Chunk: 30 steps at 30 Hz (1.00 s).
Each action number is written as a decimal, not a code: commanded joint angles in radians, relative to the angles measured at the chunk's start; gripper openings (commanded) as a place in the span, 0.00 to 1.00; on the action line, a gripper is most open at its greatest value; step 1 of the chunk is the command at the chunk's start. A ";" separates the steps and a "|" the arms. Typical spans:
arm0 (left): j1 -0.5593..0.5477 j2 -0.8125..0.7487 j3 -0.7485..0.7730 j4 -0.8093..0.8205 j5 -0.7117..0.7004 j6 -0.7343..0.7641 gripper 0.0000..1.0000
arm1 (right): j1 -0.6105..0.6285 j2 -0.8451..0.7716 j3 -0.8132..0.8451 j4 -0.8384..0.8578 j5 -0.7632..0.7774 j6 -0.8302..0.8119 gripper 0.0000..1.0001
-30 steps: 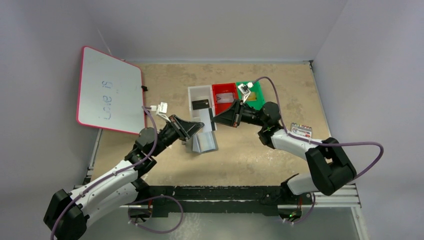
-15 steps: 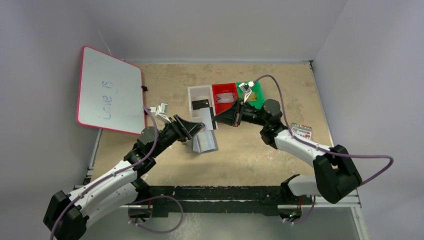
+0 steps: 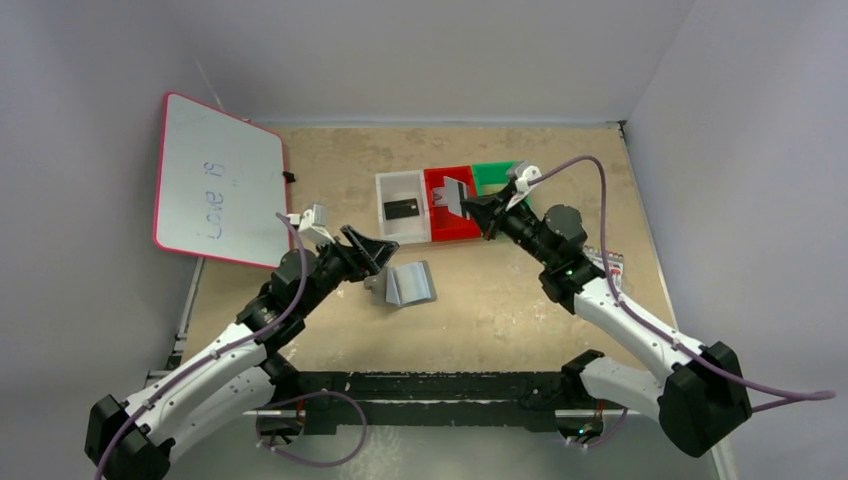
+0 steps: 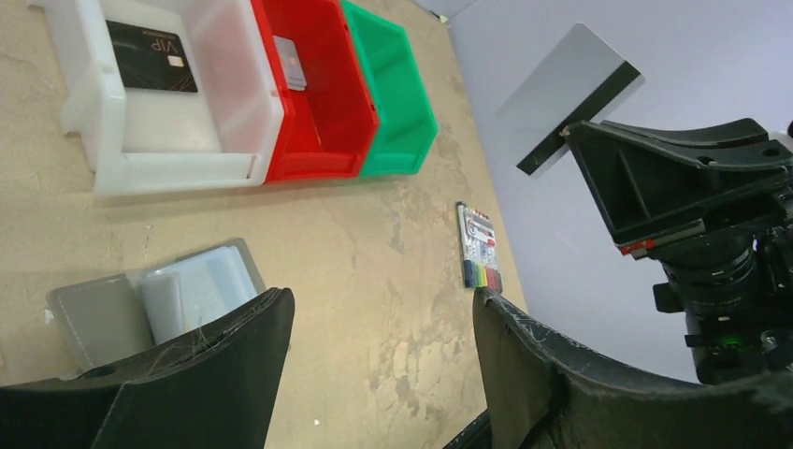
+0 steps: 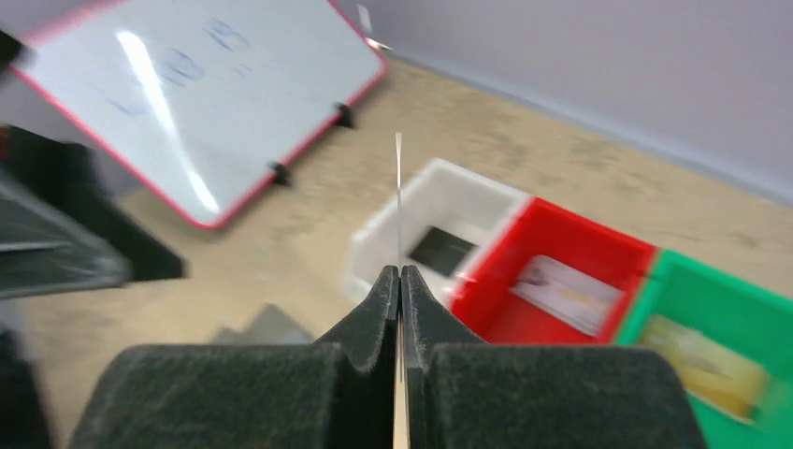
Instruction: Take the credit cards out of the card holder
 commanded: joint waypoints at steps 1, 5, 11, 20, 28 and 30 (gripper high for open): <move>0.004 0.011 0.047 -0.018 -0.027 0.030 0.70 | -0.001 0.063 0.070 -0.158 0.202 -0.469 0.00; 0.003 0.034 0.070 -0.048 -0.030 0.044 0.73 | -0.002 0.192 0.204 -0.313 0.265 -0.628 0.00; 0.004 0.038 0.119 -0.149 -0.063 0.087 0.75 | -0.002 0.295 0.278 -0.300 0.291 -0.808 0.00; 0.003 0.015 0.164 -0.294 -0.194 0.133 0.78 | 0.000 0.408 0.355 -0.280 0.373 -0.997 0.00; 0.005 0.008 0.173 -0.324 -0.203 0.123 0.80 | -0.001 0.497 0.424 -0.356 0.342 -1.086 0.00; 0.003 0.001 0.172 -0.334 -0.203 0.119 0.80 | -0.002 0.511 0.435 -0.366 0.331 -1.108 0.00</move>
